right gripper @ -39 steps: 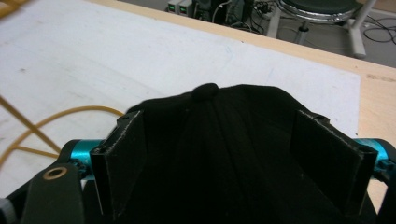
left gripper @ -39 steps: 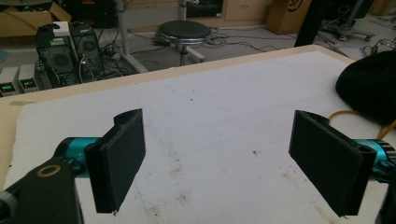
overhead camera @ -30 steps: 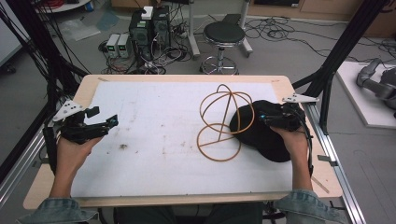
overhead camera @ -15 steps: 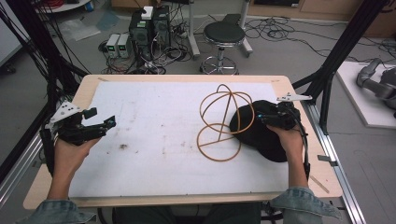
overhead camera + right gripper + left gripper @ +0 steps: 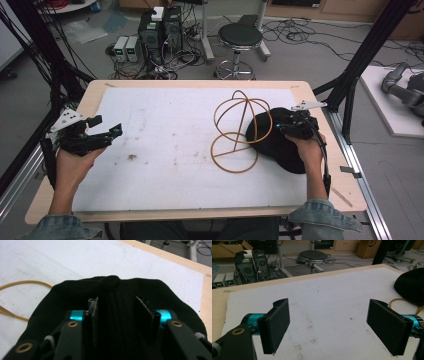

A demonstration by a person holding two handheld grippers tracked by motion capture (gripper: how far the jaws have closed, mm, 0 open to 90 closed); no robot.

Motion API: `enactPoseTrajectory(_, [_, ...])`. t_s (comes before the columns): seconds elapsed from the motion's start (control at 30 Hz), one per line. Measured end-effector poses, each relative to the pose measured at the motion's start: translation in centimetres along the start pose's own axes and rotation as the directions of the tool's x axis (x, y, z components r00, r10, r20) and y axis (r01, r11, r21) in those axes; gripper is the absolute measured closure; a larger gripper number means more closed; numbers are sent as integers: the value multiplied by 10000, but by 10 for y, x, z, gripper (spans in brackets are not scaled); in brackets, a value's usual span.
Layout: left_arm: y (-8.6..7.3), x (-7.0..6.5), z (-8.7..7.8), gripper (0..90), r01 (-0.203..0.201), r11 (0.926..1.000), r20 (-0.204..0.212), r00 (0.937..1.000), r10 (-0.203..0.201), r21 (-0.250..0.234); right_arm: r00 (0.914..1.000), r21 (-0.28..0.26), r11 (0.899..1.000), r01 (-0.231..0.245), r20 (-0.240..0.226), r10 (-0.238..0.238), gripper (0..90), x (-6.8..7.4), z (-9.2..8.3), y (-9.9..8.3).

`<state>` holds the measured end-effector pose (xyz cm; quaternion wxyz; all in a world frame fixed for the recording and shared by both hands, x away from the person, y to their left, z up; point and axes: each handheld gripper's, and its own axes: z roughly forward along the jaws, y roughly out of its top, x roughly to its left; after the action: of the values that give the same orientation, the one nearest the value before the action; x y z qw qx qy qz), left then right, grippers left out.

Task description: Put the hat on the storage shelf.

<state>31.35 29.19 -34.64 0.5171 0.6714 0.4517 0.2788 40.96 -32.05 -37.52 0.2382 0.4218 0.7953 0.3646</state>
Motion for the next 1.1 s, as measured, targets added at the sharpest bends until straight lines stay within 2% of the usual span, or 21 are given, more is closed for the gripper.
enactPoseTrajectory(0.13, [0, 0, -1, 191, 51, 10000, -7, 10000, -51, -18, 10000, 5, 10000, 79, 13, -79, 676, 1, -1, 0])
enactPoseTrajectory(0.47, [1, 2, -2, 192, 89, 9999, 0, 10000, -89, -109, 9996, -191, 9995, 251, 163, -248, 794, 2, -7, 1])
enactPoseTrajectory(0.53, [1, 2, -1, 192, 79, 9999, 15, 10000, -79, -92, 9992, -238, 9991, 346, 213, -341, 801, 1, -9, 1])
enactPoseTrajectory(0.9, [2, 3, -1, 192, 89, 9999, 4, 10000, -89, -112, 9998, -613, 9980, 122, 181, -111, 817, -1, -19, 1])
enactPoseTrajectory(1.03, [2, 3, -1, 192, 138, 9998, 19, 9999, -138, -163, 9994, -1024, 9945, -223, 227, 248, 823, -5, -30, 2])
enactPoseTrajectory(1.1, [3, 3, -1, 192, 98, 9998, 55, 9999, -97, -162, 9993, -1234, 9921, -221, 267, 256, 824, -5, -35, 3])
